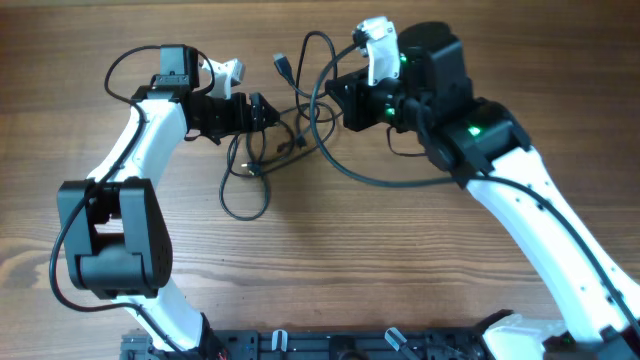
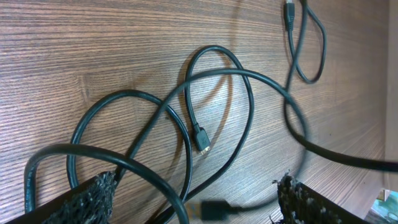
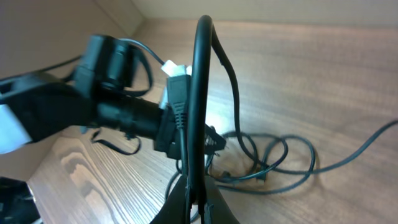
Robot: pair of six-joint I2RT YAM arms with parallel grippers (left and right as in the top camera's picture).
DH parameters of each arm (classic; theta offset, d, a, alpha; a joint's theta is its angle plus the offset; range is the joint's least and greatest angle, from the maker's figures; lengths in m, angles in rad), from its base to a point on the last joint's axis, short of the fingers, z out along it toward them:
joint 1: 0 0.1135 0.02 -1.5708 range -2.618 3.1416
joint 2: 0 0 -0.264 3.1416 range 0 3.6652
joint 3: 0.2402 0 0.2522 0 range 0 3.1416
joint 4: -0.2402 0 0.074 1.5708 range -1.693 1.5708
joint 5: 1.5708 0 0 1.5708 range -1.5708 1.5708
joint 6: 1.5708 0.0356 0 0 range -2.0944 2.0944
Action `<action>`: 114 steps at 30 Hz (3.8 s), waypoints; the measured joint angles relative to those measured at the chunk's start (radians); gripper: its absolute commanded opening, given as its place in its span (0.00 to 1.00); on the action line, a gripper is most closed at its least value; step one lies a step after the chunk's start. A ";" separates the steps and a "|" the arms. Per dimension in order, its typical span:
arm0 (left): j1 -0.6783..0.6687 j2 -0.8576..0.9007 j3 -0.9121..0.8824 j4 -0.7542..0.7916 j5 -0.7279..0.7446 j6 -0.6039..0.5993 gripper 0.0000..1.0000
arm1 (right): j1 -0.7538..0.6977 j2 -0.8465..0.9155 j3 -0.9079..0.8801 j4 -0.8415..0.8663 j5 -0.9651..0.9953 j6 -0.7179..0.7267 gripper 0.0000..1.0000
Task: Untangle cables
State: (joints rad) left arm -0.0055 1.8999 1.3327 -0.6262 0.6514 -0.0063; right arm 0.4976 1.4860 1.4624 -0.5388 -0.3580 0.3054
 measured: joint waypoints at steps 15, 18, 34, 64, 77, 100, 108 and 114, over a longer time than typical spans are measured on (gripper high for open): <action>0.000 0.000 0.000 0.002 0.000 0.000 0.84 | 0.000 -0.323 0.000 0.038 0.047 -0.103 0.04; 0.000 0.000 0.000 0.002 0.000 -0.001 0.83 | 0.000 -0.364 0.000 0.037 0.084 -0.103 0.04; 0.020 0.000 0.000 0.008 0.178 -0.233 1.00 | 0.000 -0.315 0.000 -0.031 0.116 -0.106 0.04; -0.005 0.000 0.053 -0.071 -0.214 -0.755 0.99 | 0.000 -0.314 0.000 -0.067 0.116 -0.106 0.04; -0.095 0.000 0.360 -0.367 -0.314 -0.747 0.86 | 0.000 -0.314 0.000 -0.091 0.116 -0.106 0.04; -0.281 0.150 0.327 -0.212 -0.400 -0.958 0.66 | 0.000 -0.314 0.000 -0.109 0.116 -0.106 0.04; -0.283 0.150 0.327 -0.150 -0.401 -0.973 0.62 | 0.000 -0.313 0.000 -0.112 0.116 -0.106 0.04; -0.309 0.150 0.327 -0.172 -0.401 -1.000 0.56 | 0.000 -0.311 0.000 -0.112 0.116 -0.106 0.04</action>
State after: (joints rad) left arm -0.3149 2.0499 1.6592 -0.7986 0.2508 -1.0065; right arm 0.4976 1.1751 1.4620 -0.6510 -0.2417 0.1989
